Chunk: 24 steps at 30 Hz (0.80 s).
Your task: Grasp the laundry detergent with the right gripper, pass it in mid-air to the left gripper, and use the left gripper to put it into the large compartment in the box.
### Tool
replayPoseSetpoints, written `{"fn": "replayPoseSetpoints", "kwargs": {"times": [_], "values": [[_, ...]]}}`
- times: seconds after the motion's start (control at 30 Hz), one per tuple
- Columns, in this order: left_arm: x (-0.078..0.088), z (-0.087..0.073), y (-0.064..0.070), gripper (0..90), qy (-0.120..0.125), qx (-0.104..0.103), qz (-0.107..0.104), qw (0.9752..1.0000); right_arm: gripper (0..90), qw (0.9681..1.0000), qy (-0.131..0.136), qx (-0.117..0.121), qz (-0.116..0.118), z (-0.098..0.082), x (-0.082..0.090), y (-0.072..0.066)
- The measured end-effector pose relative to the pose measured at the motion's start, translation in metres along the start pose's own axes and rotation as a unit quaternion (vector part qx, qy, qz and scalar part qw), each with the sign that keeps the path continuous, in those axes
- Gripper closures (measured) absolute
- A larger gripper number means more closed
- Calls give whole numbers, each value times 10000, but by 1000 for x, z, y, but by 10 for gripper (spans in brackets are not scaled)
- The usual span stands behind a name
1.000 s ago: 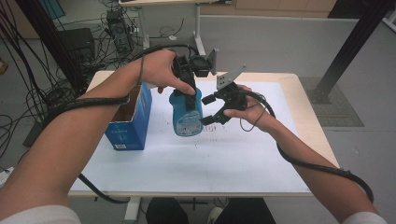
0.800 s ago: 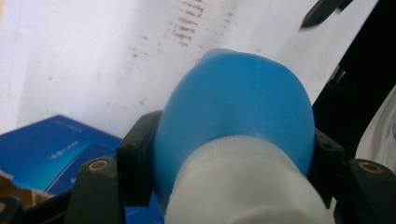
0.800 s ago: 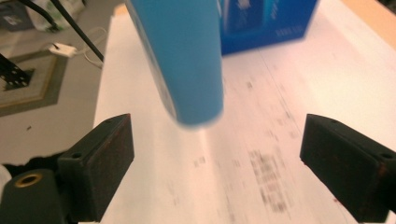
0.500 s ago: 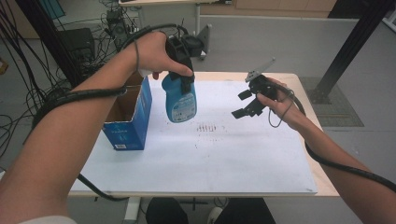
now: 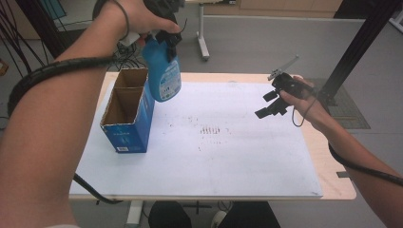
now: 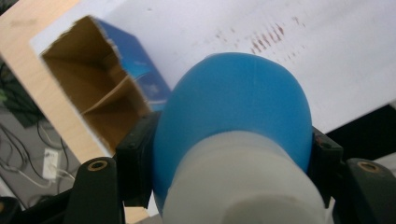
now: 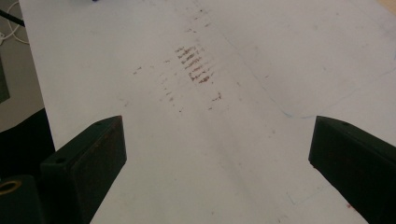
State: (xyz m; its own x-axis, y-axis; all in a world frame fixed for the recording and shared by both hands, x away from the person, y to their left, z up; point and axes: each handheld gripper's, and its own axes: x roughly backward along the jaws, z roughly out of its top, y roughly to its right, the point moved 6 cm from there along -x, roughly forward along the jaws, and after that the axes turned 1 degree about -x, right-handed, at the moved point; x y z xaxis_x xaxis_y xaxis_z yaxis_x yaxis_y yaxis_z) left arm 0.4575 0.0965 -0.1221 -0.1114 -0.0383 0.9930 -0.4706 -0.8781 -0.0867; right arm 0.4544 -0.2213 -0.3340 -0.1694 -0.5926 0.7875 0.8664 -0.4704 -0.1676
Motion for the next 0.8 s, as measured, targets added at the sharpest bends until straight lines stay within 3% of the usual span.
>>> {"fn": "replayPoseSetpoints", "kwargs": {"times": [0.17,0.23,0.27,0.3,0.4,0.47,0.53,0.8], "values": [[17,-3,-26,357,97,682,47,9976,43,9999,-42,-106,-50,-2,9,3],[22,-5,-37,356,155,1012,80,9947,43,9999,-69,-125,-87,-3,11,4],[25,-7,-44,356,209,1225,108,9922,43,9998,-94,-121,-92,-3,12,4],[27,-8,-48,356,214,1322,131,9909,44,9998,-126,-130,-100,-4,13,4],[32,-14,-65,356,262,1765,190,9838,45,9996,-201,-149,-137,-6,18,5],[34,-21,-77,357,293,2104,166,9770,45,9995,-217,-154,-194,-7,20,6],[35,-25,-86,357,309,2317,202,9721,46,9994,-236,-129,-225,-7,23,7],[30,-40,-109,356,236,2821,345,9585,47,9988,-339,-125,-339,-8,28,9]]}}
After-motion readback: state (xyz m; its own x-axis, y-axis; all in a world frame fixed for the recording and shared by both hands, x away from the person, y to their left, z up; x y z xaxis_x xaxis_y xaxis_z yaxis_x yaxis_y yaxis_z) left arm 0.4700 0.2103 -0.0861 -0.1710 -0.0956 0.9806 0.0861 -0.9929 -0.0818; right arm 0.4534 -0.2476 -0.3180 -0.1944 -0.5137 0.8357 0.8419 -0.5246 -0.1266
